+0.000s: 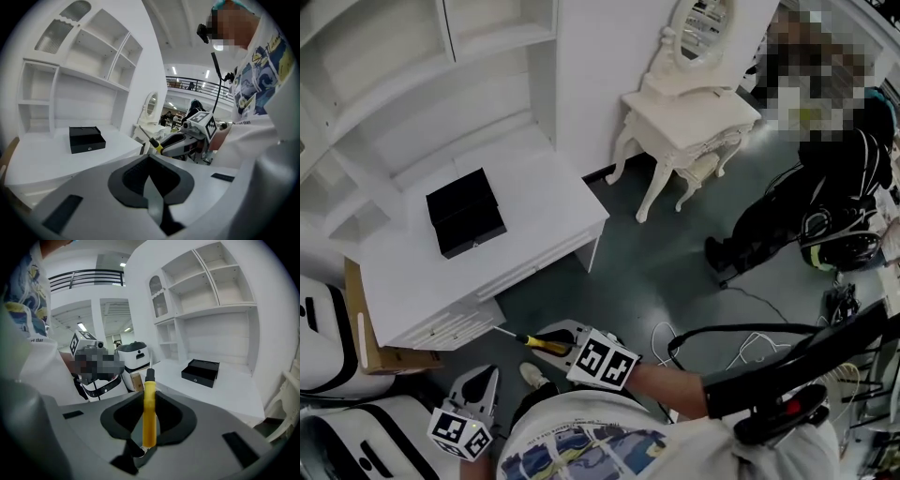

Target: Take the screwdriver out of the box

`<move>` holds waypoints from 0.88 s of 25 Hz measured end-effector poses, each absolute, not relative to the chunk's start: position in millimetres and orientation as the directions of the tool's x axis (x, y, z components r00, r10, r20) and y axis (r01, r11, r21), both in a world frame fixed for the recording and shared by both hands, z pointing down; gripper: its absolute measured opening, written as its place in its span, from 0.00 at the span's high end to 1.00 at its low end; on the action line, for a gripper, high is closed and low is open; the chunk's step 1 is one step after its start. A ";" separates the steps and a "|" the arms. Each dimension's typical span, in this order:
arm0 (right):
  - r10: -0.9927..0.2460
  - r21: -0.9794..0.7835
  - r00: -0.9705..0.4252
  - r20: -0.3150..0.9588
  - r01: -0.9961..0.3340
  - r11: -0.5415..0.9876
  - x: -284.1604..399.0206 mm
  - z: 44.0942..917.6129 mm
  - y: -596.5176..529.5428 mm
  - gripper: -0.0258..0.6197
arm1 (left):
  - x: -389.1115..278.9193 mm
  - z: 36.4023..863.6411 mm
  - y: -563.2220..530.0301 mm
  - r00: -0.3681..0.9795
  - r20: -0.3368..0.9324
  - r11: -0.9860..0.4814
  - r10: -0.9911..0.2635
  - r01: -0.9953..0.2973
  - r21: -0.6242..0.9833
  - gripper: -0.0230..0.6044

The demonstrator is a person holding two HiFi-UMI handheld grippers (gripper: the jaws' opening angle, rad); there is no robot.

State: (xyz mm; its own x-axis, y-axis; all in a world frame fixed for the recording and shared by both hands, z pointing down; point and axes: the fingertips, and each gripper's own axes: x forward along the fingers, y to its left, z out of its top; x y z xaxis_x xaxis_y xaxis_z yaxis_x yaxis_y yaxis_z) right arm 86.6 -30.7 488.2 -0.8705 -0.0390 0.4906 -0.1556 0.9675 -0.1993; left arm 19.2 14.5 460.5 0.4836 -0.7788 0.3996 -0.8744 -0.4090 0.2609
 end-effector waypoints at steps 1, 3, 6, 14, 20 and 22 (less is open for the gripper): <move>-0.034 -0.202 -0.874 0.485 -0.150 0.968 88.4 487.0 -28.7 0.81 | 21.4 459.1 16.3 0.478 0.400 -0.403 -0.782 -0.877 0.260 0.94; -0.027 -0.204 -0.879 0.476 -0.141 0.969 90.3 484.8 -24.8 0.81 | 23.0 457.7 20.0 0.467 0.399 -0.390 -0.789 -0.883 0.262 0.94; -0.028 -0.196 -0.880 0.473 -0.137 0.971 91.3 483.5 -19.4 0.81 | 22.3 461.3 27.4 0.460 0.397 -0.376 -0.794 -0.885 0.274 0.94; -0.064 -0.198 -0.884 0.463 -0.173 0.965 76.1 478.9 -11.6 0.81 | 9.4 460.4 32.6 0.504 0.400 -0.434 -0.766 -0.864 0.256 0.94; -0.064 -0.194 -0.883 0.465 -0.172 0.966 59.6 475.2 -10.6 0.81 | -6.5 459.1 33.5 0.509 0.395 -0.438 -0.764 -0.860 0.261 0.94; -0.063 -0.192 -0.881 0.469 -0.171 0.966 55.9 474.0 -10.5 0.81 | -10.8 458.7 34.6 0.514 0.395 -0.446 -0.761 -0.857 0.257 0.94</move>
State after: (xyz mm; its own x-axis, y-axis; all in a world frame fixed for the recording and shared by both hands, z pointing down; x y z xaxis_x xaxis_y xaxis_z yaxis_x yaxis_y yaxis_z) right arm 55.9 -10.5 474.0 -0.8811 -0.0626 0.4688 -0.1710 0.9663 -0.1925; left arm -10.8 34.6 458.7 0.5144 -0.7612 0.3948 -0.8573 -0.4461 0.2569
